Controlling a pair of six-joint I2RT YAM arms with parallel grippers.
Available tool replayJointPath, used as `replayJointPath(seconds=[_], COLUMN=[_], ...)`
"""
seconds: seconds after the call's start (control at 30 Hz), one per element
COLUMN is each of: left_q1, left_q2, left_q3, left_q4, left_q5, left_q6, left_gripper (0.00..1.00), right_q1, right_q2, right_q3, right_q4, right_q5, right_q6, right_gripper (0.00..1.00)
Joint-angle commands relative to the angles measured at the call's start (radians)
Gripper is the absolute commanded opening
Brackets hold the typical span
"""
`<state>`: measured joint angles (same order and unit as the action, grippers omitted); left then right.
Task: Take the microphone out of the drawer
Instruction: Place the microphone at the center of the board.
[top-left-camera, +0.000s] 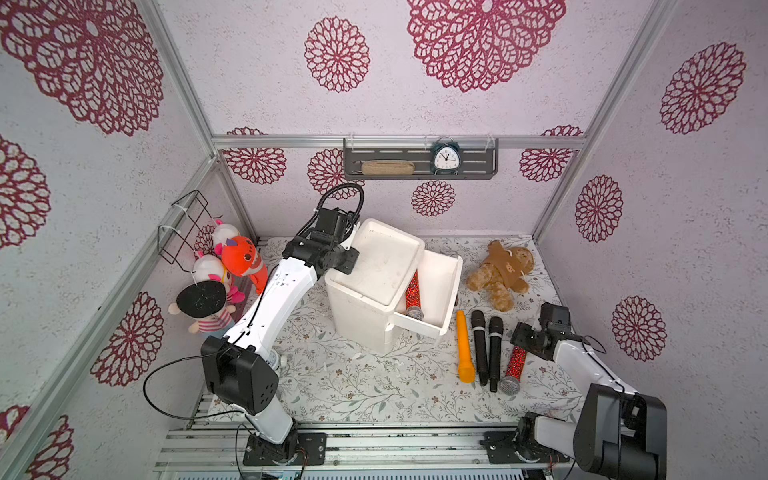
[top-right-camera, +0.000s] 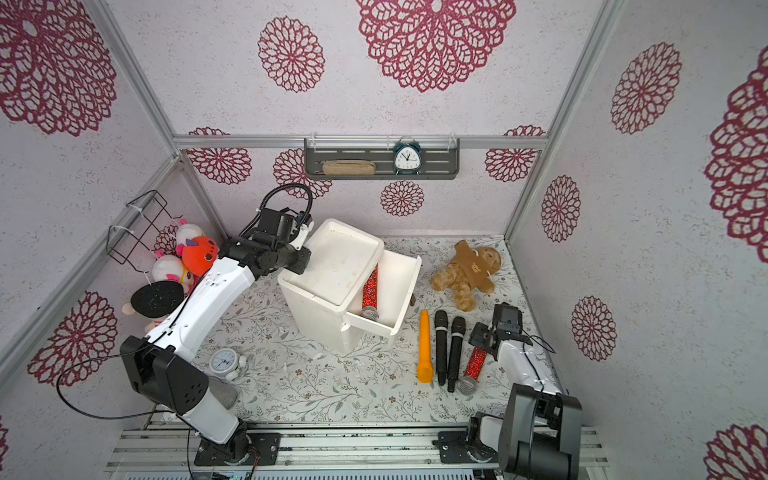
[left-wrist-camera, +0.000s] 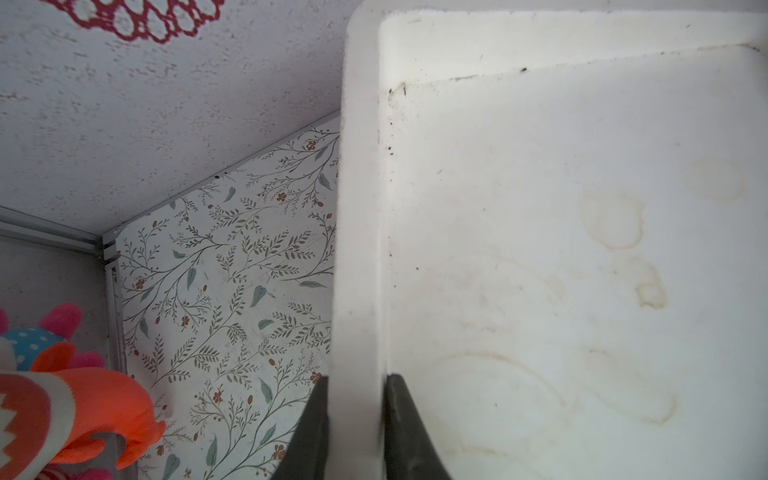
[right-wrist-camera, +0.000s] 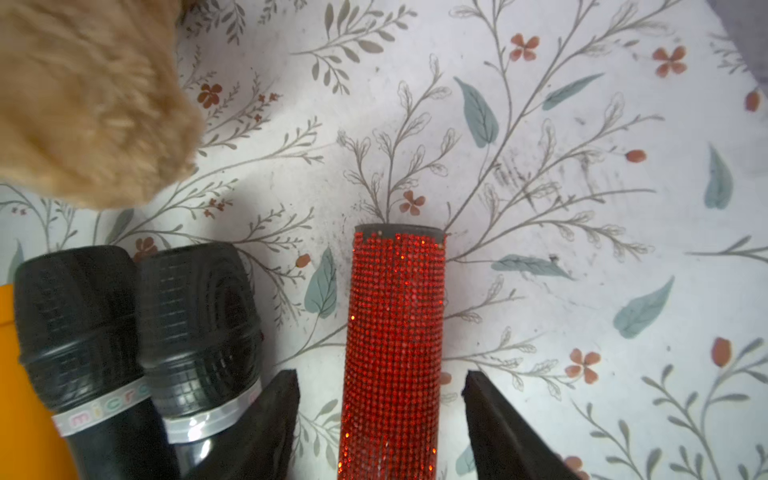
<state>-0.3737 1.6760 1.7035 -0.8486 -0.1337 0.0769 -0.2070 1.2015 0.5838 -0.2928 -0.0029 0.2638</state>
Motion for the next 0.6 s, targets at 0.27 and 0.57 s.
replayJointPath(seconds=[0.27,0.57], left_q1=[-0.033,-0.033], left_q2=[0.062,0.059], left_q3=[-0.041,-0.04], left_q4=[-0.068,-0.068], left_q5=[-0.037,-0.042], left_q6=[0.041,0.042], left_gripper=[0.01,0.01], right_q1=[-0.002,0.019], right_q2=[-0.192,-0.208], right_q3=[0.231,0.474], right_q4=[-0.24,-0.369], right_q5=[-0.047,-0.358], right_q6=[-0.021,-0.102], right_gripper=[0.95,0.99])
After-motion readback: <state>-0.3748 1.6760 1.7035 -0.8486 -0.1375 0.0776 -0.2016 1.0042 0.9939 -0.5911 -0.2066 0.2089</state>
